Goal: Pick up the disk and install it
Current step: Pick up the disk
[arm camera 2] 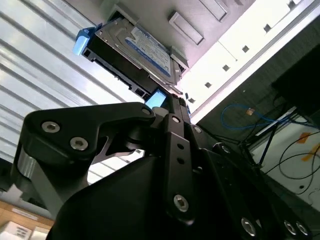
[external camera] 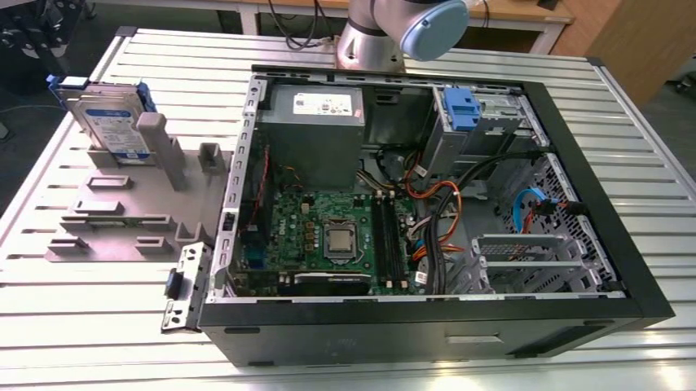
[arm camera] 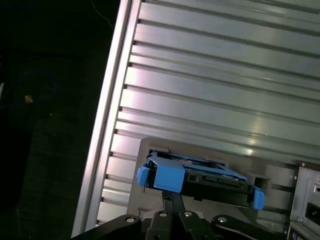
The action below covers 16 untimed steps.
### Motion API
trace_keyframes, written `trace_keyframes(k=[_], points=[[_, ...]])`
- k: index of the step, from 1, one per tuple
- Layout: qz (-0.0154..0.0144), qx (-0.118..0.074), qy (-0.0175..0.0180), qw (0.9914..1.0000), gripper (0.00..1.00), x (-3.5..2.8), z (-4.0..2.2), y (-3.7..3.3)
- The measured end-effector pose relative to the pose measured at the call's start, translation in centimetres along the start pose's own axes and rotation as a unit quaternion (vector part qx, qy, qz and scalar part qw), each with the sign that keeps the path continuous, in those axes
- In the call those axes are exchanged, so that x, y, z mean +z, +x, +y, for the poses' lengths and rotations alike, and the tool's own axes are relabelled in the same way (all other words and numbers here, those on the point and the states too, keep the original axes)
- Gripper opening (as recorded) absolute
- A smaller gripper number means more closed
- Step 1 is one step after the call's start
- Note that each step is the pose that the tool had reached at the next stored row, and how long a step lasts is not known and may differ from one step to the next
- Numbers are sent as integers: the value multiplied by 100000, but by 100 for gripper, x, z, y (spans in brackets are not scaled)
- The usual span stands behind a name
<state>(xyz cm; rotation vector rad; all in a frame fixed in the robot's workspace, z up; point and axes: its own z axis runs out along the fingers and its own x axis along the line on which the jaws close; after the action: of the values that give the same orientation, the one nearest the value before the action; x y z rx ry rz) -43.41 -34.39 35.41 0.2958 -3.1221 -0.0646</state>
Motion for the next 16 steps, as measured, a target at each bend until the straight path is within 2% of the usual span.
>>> trace_keyframes(k=[5, 8, 12, 16], points=[[144, -3471, 2, 99940, 11, 0, 0, 0], [220, -5343, 4, 99857, 11, 1, 0, 0], [344, -8313, 8, 99653, 11, 1, 0, 0], [490, -11820, 10, 99298, 11, 2, 0, 0]])
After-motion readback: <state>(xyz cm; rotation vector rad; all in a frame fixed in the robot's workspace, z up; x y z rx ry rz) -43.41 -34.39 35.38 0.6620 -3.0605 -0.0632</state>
